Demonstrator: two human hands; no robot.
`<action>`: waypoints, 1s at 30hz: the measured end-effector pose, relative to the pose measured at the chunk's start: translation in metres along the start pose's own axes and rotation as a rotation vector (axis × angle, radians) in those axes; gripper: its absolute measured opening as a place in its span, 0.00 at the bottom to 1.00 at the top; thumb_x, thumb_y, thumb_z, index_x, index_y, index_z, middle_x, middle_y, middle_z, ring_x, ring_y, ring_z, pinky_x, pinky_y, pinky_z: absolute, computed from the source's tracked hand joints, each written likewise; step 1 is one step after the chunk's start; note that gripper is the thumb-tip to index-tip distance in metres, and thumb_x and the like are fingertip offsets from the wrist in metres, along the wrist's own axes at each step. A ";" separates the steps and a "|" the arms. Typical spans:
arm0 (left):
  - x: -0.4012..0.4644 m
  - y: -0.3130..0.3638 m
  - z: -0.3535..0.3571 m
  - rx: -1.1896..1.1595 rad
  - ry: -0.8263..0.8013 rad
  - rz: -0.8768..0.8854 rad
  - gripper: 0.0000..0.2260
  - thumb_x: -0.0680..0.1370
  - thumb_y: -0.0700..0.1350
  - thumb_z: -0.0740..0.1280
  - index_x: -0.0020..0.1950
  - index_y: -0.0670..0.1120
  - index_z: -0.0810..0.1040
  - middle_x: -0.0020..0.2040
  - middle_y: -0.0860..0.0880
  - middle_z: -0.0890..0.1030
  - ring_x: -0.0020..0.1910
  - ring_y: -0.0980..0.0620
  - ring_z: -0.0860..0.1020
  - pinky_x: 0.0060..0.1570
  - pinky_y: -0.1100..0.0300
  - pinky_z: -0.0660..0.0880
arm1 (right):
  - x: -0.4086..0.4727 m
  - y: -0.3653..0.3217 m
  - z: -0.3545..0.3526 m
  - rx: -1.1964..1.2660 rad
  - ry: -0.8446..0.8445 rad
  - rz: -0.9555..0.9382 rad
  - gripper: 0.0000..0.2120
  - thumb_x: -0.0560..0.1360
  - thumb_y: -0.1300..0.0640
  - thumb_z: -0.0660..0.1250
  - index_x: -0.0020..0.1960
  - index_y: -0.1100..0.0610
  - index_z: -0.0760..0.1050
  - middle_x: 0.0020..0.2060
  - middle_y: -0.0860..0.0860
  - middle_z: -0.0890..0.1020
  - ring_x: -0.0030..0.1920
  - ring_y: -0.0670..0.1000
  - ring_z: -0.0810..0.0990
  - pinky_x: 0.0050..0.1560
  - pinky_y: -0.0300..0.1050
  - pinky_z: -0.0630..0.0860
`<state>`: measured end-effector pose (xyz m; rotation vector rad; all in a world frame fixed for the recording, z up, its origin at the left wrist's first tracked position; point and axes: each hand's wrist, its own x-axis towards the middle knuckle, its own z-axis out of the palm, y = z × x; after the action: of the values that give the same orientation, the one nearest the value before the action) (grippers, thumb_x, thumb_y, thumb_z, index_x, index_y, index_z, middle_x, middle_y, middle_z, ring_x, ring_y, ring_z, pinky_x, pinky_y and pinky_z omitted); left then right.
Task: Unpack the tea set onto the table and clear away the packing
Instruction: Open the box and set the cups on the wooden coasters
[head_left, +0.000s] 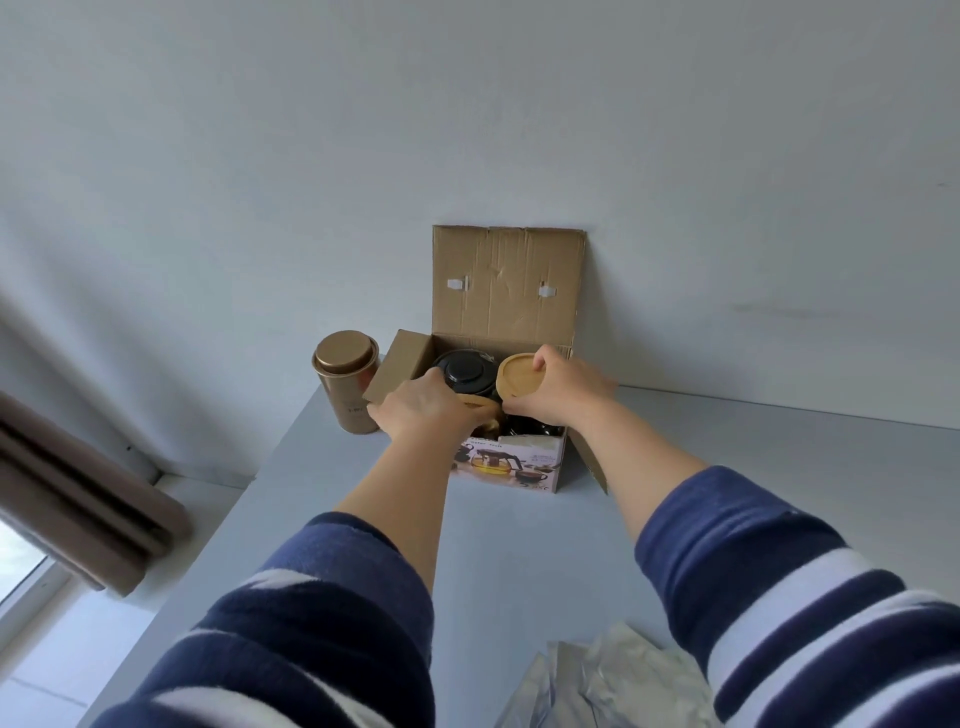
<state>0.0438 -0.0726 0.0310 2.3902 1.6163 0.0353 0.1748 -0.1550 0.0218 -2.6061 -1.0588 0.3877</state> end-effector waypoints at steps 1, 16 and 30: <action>-0.007 -0.005 0.001 -0.057 0.028 0.024 0.30 0.63 0.71 0.68 0.53 0.51 0.72 0.44 0.51 0.80 0.49 0.47 0.80 0.52 0.52 0.76 | -0.004 0.001 0.000 0.028 0.000 0.010 0.30 0.59 0.30 0.69 0.53 0.45 0.64 0.52 0.51 0.76 0.52 0.54 0.75 0.53 0.50 0.74; -0.061 -0.049 0.031 -0.548 0.197 0.342 0.25 0.67 0.62 0.75 0.56 0.51 0.72 0.52 0.49 0.80 0.47 0.49 0.77 0.40 0.58 0.74 | -0.086 0.030 0.008 0.036 0.201 0.125 0.35 0.61 0.36 0.73 0.62 0.47 0.66 0.60 0.53 0.72 0.61 0.57 0.70 0.55 0.49 0.72; -0.110 0.140 0.066 -0.512 -0.053 0.395 0.25 0.65 0.65 0.73 0.50 0.49 0.71 0.42 0.49 0.80 0.42 0.46 0.80 0.39 0.56 0.77 | -0.112 0.231 -0.069 0.084 0.224 0.369 0.30 0.63 0.40 0.72 0.60 0.47 0.65 0.57 0.53 0.70 0.60 0.56 0.69 0.54 0.50 0.72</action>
<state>0.1398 -0.2350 0.0116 2.2252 0.9396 0.4022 0.2671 -0.4048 0.0142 -2.6873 -0.4784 0.2068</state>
